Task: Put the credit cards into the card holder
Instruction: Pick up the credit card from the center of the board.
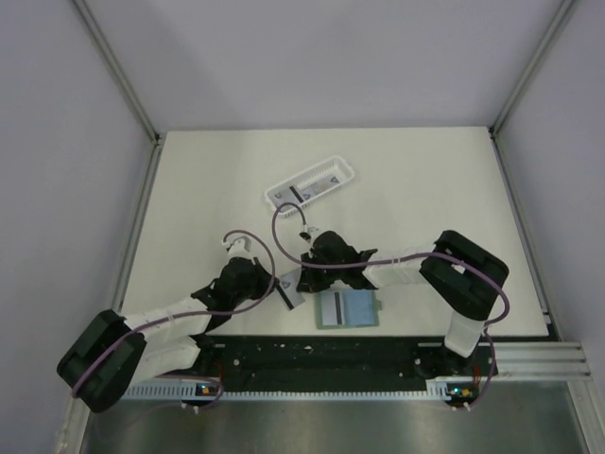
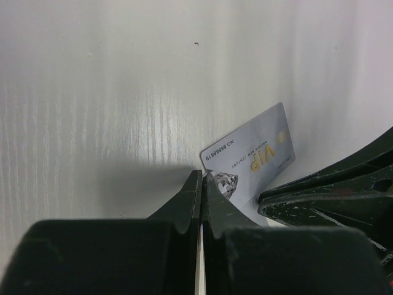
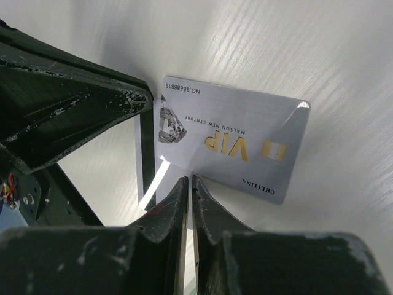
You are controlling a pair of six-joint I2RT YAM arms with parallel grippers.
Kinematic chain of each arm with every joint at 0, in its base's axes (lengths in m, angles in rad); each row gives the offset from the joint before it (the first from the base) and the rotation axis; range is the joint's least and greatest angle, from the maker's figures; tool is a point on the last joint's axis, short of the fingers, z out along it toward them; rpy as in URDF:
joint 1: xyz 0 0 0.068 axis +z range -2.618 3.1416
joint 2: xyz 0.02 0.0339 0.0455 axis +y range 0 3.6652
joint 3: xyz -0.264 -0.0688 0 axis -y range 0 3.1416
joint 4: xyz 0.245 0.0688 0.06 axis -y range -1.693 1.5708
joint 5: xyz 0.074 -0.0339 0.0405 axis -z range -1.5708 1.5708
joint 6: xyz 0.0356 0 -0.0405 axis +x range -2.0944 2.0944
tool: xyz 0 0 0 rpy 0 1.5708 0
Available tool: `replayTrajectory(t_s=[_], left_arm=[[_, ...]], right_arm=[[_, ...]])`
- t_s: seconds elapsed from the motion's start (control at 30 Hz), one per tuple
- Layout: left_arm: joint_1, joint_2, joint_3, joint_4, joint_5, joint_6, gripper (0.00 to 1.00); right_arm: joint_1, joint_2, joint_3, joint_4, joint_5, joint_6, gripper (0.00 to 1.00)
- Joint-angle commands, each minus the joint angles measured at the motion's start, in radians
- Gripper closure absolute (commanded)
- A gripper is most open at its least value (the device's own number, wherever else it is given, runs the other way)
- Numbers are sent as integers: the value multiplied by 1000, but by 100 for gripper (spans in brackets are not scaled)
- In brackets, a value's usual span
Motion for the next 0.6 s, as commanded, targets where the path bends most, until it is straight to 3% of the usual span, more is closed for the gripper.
replayTrajectory(t_s=[0.0,0.33,0.57], left_arm=[[-2,-37,-56,-53,51,-23,100],[-5,-108,-56,-117,22,-26,100],[-5,-94,-21,-145,0,-17,100]], right_arm=[[37,-24,-44,-32,31,23,93],[21,25,62,-123,166,8,94],[-61,86,145,-127,118,-11,94]])
